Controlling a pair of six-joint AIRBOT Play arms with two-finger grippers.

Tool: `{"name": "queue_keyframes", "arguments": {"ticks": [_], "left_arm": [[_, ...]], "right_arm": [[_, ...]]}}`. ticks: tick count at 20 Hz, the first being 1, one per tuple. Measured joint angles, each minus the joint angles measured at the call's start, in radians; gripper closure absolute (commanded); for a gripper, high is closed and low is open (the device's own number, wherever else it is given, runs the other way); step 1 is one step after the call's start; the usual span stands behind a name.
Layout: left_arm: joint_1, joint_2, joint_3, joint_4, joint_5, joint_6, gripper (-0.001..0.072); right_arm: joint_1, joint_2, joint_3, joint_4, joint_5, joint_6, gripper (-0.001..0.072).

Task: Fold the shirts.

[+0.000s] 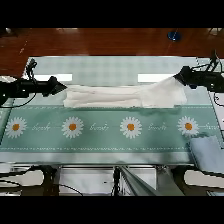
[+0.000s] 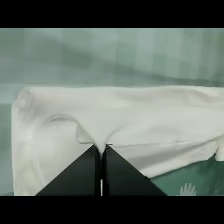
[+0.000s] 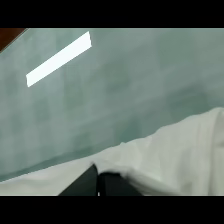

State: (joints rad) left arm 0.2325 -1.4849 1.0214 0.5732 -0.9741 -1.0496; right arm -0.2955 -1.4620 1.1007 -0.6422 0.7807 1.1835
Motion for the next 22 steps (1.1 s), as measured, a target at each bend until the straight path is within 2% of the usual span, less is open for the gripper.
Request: {"name": "queue_keyframes", "arguments": {"ticks": [3,6,8,10,11,12,13,14,17,18,19,22], "left_arm": [[0.000,-0.020,0.000,0.000,0.040,0.000,0.0674],[0.000,-0.046,0.000,0.001,0.059,0.000,0.0671],[-0.002,-0.064,0.000,0.001,0.060,0.001,0.0561],[-0.005,-0.079,0.000,0.002,0.064,0.001,0.0424],[-0.006,-0.084,0.000,0.002,0.062,0.001,0.0422],[-0.006,-0.087,0.000,0.002,0.063,0.001,0.0388],[-0.006,-0.090,0.001,0.002,0.060,0.001,0.0230],[-0.003,-0.093,0.006,0.003,0.054,0.001,0.0199],[0.024,-0.091,0.050,0.003,0.005,0.001,0.0200],[0.039,-0.089,0.074,0.002,-0.023,0.001,0.0204],[0.054,-0.086,0.103,0.003,-0.053,0.000,0.0227],[0.087,-0.072,0.186,0.019,-0.134,-0.012,0.0244]], "right_arm": [[0.025,-0.037,0.011,-0.063,-0.028,0.015,0.0692],[0.034,-0.052,0.016,-0.200,-0.035,0.094,0.0692],[0.037,-0.057,0.017,-0.286,-0.033,0.140,0.0689],[0.038,-0.060,0.018,-0.345,-0.032,0.168,0.0545],[0.038,-0.060,0.018,-0.360,-0.032,0.176,0.0512],[0.039,-0.061,0.018,-0.368,-0.032,0.181,0.0436],[0.039,-0.059,0.018,-0.365,-0.032,0.185,0.0300],[0.039,-0.052,0.021,-0.358,-0.030,0.186,0.0230],[0.028,-0.013,0.066,-0.356,-0.003,0.179,0.0188],[0.017,0.001,0.096,-0.378,0.019,0.180,0.0130],[0.000,0.011,0.135,-0.417,0.060,0.190,0.0108],[-0.069,0.018,0.232,-0.549,0.206,0.203,0.0100]]}}
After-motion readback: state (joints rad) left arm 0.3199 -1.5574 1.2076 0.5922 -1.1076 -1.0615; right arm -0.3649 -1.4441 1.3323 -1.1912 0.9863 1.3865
